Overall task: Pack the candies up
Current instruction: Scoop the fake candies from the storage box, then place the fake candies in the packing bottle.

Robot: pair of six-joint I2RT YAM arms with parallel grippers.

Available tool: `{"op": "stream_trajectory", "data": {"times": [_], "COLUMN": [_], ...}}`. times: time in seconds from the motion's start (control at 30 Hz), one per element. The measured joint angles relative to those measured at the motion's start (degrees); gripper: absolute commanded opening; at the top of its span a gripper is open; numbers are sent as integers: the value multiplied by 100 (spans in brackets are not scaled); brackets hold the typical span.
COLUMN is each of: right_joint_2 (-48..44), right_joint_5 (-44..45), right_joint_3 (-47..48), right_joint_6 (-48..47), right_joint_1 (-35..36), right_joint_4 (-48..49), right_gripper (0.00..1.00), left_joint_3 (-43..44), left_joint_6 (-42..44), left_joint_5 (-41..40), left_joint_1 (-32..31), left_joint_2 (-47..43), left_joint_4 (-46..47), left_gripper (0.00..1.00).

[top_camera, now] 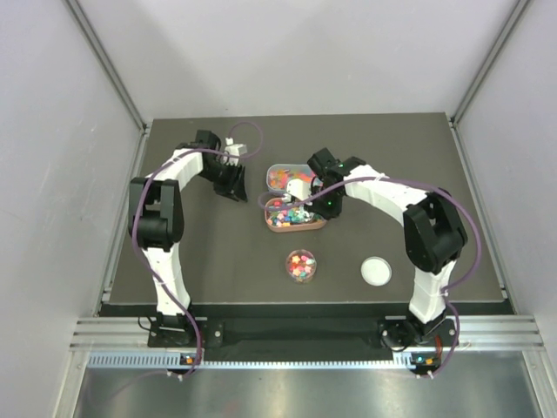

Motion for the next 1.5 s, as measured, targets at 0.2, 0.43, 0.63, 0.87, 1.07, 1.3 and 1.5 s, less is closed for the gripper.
{"op": "stream_trajectory", "data": {"times": [0.2, 0.43, 0.63, 0.87, 1.07, 1.3, 1.5], "right_joint_2": [-157, -232, -264, -533, -1268, -2247, -2826], "right_joint_5": [-350, -887, -1377, -1631, -1788, -1934, -1860], "right_joint_3": [-382, -551, -697, -984, -1132, -1215, -1563], "right_joint_6": [-245, -269, -232, -273, -450, -964, -1561], "right_joint_1": [-120, -457, -660, -686, -706, -730, -732], "right_joint_4": [343, 638, 981, 1121, 935, 304, -396], "right_gripper": [0, 0, 0, 0, 0, 0, 0], "left_joint_3": [236, 295, 304, 461, 603, 678, 678], "left_joint_6": [210, 470, 636, 682, 684, 695, 682], "left_joint_5": [-122, -293, -396, -396, -391, -376, -354], "left_joint_1": [144, 162, 162, 173, 227, 363, 439], "left_joint_2": [197, 201, 208, 332, 391, 391, 391], "left_joint_4": [-271, -529, -717, -782, -796, -787, -765], "left_gripper": [46, 45, 45, 45, 45, 45, 45]}}
